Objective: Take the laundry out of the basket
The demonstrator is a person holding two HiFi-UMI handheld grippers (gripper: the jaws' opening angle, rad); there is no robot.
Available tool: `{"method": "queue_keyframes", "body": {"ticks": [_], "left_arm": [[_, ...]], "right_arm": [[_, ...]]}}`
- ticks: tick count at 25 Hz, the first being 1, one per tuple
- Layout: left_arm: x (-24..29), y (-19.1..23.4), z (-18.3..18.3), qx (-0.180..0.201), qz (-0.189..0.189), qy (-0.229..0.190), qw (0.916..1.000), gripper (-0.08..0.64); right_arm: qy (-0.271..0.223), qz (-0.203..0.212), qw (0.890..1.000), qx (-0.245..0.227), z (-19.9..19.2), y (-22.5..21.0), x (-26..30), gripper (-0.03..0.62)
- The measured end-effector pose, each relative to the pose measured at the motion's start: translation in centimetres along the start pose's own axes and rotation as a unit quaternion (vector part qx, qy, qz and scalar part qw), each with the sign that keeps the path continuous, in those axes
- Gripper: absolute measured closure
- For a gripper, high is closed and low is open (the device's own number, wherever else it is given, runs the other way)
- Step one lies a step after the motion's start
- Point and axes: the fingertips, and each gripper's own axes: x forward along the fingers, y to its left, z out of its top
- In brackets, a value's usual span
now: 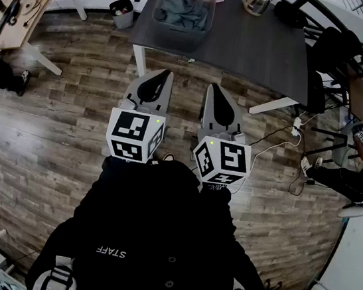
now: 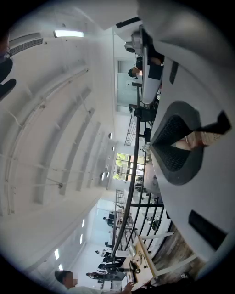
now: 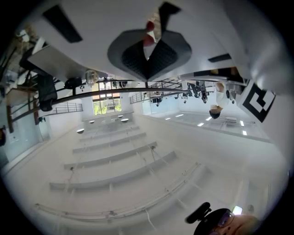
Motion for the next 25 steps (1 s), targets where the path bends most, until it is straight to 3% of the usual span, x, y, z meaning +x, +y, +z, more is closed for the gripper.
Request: {"method": "queue_keyframes", "body": {"ticks": [9,25], "left_arm": [[-0.2,1.5,-0.7,0.008,0.003,0.005,0.9999,0.558],[-0.7,5.7,-4.7,-0.016,0.009,0.045,0.9988,0.558]], "right_arm": [[0.001,0.0,1.0,0.003,-0.8,1.0,0.8,0.578],[0.03,-0.006,0.999,0.028,-4.6,2.9,2.7,0.578]]}}
